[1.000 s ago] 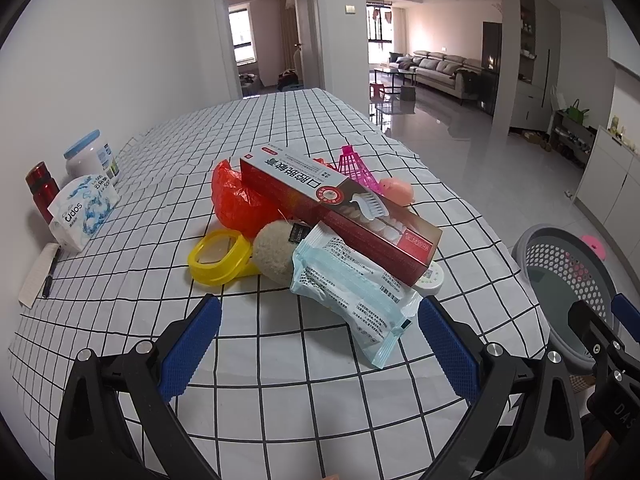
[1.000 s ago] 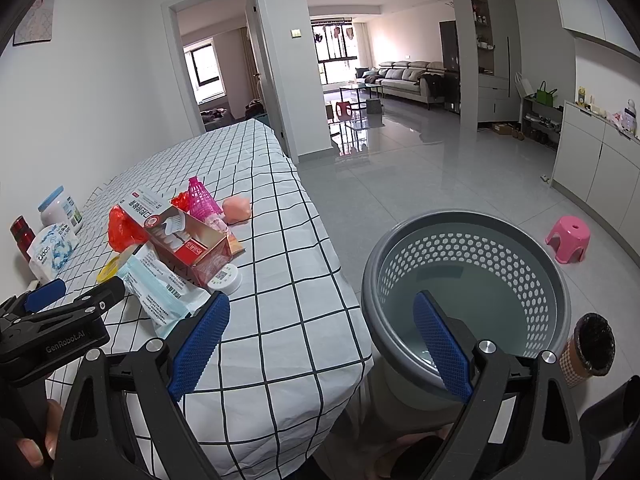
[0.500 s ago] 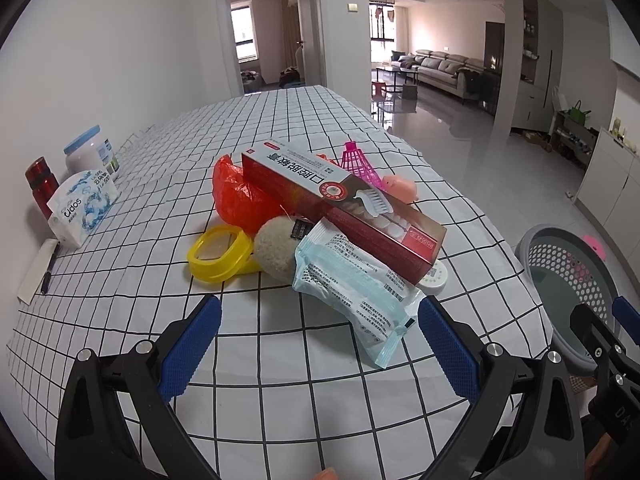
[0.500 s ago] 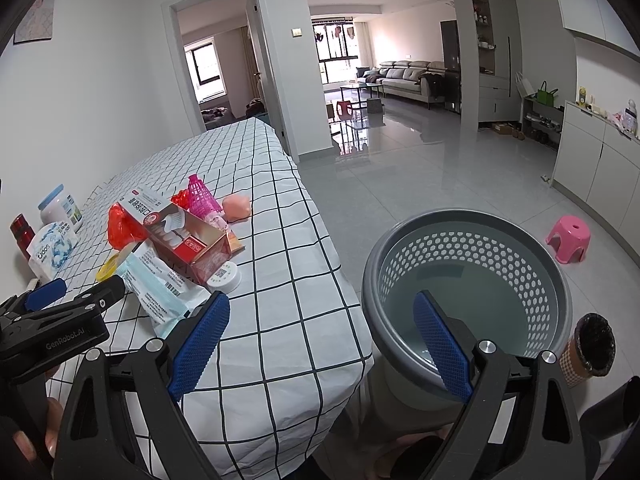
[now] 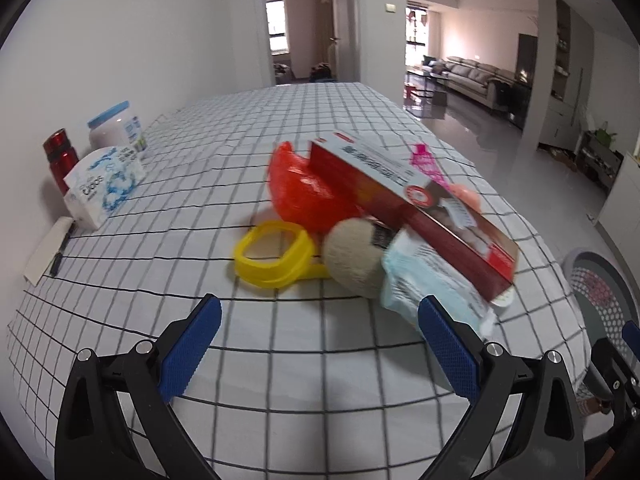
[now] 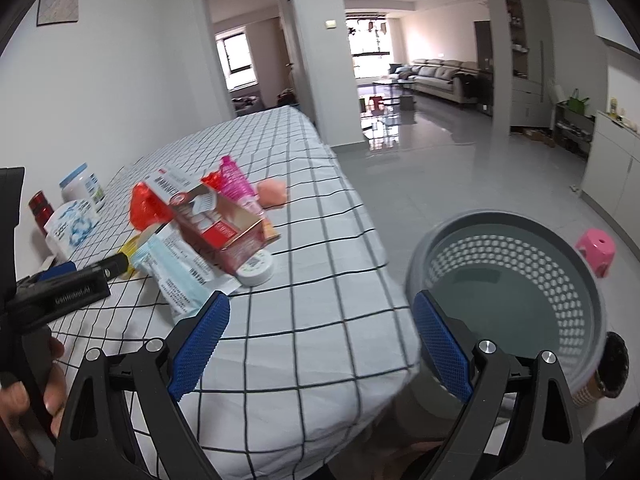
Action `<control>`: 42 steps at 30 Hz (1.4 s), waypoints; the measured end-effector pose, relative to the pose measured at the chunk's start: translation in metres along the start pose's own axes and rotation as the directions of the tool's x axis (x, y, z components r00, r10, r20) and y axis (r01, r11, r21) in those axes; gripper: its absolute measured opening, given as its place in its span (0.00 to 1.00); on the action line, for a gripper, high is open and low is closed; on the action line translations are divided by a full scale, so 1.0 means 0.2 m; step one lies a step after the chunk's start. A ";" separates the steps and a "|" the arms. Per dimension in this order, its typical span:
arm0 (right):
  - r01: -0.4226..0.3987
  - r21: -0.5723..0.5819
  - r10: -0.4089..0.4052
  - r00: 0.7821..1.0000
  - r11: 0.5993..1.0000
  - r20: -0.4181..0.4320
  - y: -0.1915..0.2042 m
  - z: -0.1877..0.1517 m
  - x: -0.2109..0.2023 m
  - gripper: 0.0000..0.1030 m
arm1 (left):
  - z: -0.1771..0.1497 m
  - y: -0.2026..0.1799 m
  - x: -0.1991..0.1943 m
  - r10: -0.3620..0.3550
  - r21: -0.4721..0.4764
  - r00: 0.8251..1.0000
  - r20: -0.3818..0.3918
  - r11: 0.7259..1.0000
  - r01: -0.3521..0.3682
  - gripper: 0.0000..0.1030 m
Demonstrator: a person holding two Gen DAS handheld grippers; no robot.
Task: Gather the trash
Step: 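Reach the right tool to the red toothpaste box and close on it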
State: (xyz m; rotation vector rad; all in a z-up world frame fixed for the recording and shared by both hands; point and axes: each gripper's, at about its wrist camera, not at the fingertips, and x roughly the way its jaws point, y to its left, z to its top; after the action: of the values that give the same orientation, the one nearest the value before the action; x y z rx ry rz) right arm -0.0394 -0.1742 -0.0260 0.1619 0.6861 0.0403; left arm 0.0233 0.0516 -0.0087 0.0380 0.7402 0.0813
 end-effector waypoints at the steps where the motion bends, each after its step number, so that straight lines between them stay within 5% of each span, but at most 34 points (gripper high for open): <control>1: -0.010 -0.007 0.010 1.000 1.000 -0.006 0.02 0.01 0.02 0.86 | 0.00 0.01 0.00 0.013 -0.003 1.000 0.005 1.000 -0.013 0.94; 18: -0.170 -0.185 0.153 0.983 0.968 -0.103 0.23 0.31 0.39 0.86 | 0.03 0.12 0.11 0.077 -0.054 0.997 -0.027 0.995 -0.078 0.94; 28: -0.326 -0.303 0.262 0.936 0.896 -0.234 0.36 0.44 0.60 0.86 | 0.02 0.18 0.14 0.094 -0.145 0.993 -0.075 0.984 -0.104 0.94; 42: -0.390 -0.381 0.288 0.910 0.838 -0.299 0.48 0.45 0.75 0.85 | -0.05 0.22 0.14 0.130 -0.179 0.982 -0.139 0.972 -0.154 0.94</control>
State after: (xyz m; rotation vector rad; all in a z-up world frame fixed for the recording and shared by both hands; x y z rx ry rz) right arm 0.1345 -0.0784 -0.0358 -0.1570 0.8571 0.5638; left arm 0.0343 0.0975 -0.0312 -0.0963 0.8535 0.2933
